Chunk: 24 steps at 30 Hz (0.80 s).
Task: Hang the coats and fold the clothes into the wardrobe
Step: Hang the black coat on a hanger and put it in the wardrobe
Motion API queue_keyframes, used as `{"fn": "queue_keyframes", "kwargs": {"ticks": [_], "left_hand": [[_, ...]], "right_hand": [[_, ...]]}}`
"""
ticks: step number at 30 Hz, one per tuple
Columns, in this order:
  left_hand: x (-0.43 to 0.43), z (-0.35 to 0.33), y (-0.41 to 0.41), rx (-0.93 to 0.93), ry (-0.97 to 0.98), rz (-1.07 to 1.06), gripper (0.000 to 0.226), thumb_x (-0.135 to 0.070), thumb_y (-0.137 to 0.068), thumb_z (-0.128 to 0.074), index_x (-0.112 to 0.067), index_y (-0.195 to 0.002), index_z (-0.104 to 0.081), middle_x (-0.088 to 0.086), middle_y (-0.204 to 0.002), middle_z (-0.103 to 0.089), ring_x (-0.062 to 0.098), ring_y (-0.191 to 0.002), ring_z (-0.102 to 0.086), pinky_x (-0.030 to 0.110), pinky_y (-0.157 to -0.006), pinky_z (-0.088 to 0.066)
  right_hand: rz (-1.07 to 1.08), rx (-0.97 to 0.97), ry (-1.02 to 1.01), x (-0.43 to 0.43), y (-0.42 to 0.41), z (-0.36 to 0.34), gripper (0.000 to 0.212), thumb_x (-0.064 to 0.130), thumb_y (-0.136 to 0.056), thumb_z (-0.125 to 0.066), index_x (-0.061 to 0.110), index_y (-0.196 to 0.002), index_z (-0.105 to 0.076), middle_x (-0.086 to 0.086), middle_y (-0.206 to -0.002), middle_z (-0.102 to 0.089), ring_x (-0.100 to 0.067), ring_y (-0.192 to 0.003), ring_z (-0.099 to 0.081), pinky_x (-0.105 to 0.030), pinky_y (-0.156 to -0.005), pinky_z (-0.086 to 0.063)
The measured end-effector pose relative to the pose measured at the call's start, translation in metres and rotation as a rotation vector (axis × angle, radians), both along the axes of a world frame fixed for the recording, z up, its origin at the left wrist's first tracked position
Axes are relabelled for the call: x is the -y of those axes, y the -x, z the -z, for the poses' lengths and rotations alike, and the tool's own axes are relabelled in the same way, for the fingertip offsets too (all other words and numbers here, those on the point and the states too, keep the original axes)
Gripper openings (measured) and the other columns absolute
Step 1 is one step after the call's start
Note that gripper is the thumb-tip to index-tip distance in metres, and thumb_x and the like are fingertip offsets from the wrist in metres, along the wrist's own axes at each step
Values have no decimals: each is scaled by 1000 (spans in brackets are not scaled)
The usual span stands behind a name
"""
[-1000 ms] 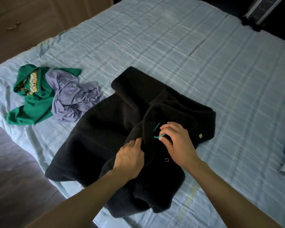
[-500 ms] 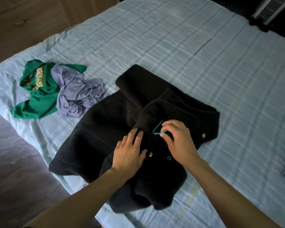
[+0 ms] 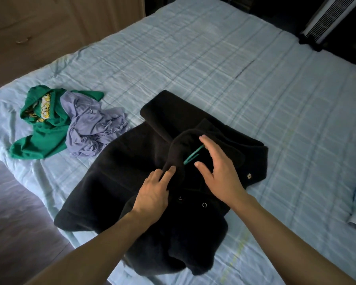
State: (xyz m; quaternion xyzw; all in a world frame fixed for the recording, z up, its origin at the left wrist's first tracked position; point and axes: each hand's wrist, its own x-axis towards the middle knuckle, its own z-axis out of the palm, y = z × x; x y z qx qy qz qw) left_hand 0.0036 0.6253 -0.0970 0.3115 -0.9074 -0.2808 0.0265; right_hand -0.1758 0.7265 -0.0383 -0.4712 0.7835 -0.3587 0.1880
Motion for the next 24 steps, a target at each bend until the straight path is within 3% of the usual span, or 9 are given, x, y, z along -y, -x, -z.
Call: {"fn": "queue_keyframes", "kwargs": {"ticks": [1, 3, 7, 9, 11, 14, 15, 19, 24], "left_hand": [[4, -3, -1, -14, -4, -7, 69, -6, -91, -58, -19, -153, -31, 5, -124, -49, 20, -113, -46, 35, -104, -41], [10, -6, -3, -18, -8, -21, 67, -8, -92, -59, -18, -153, -32, 4, -124, -49, 19, -112, -46, 33, -105, -41], [11, -9, -8, -26, -35, -25, 67, -7, -91, -62, -17, -152, -35, 3, -123, -51, 19, -111, -47, 34, -103, -42], [9, -9, -9, -42, -35, -21, 67, -6, -89, -63, -16, -151, -37, 3, -121, -51, 19, -109, -48, 35, -102, -44], [10, -9, -10, -69, -35, -23, 68, -4, -87, -66, -16, -149, -40, 3, -118, -51, 19, -107, -49, 34, -101, -45], [14, -13, -11, -97, -43, -37, 68, -3, -86, -68, -17, -148, -43, 1, -115, -49, 16, -104, -50, 30, -96, -48], [16, -15, -11, -109, -45, -37, 68, -2, -85, -69, -16, -147, -44, 2, -114, -49, 16, -102, -51, 30, -94, -50], [25, -30, -10, -172, -39, -19, 66, 1, -83, -70, -13, -144, -49, 4, -110, -51, 20, -94, -57, 33, -89, -52], [40, -65, -11, -250, 4, 41, 63, 1, -83, -70, -13, -142, -51, 0, -111, -51, 17, -92, -60, 29, -89, -52]], "right_hand": [[4, 4, -2, 1, 6, 0, 71, 20, -95, -62, 30, -153, -23, 9, -159, -27, -5, -146, -25, -24, -117, -28], [66, -73, -59, 3, 23, 4, 79, 16, -93, -64, 27, -155, -17, 5, -160, -24, -10, -147, -23, -29, -118, -27], [177, -261, -424, 16, 63, 19, 80, 28, -88, -71, 17, -153, -24, -7, -154, -37, -24, -142, -33, -43, -117, -30], [165, -234, -567, 26, 74, 27, 78, 36, -87, -71, 17, -150, -31, -7, -147, -45, -26, -136, -42, -45, -113, -35], [136, -187, -622, 31, 77, 34, 62, 36, -88, -70, 17, -141, -44, -6, -134, -56, -26, -125, -52, -46, -107, -41], [178, -48, -526, 30, 75, 41, 20, 27, -91, -67, 16, -107, -62, -3, -102, -67, -23, -97, -65, -44, -93, -52], [201, 21, -491, 29, 74, 42, 15, 25, -92, -66, 15, -103, -63, -3, -97, -68, -21, -91, -66, -43, -90, -54], [187, 177, -422, 29, 66, 30, 38, 26, -97, -61, 13, -132, -57, -7, -128, -62, -24, -118, -60, -43, -103, -48], [153, 189, -229, 31, 68, -11, 30, 26, -97, -60, 15, -125, -62, -1, -118, -66, -17, -111, -62, -38, -101, -49]]}}
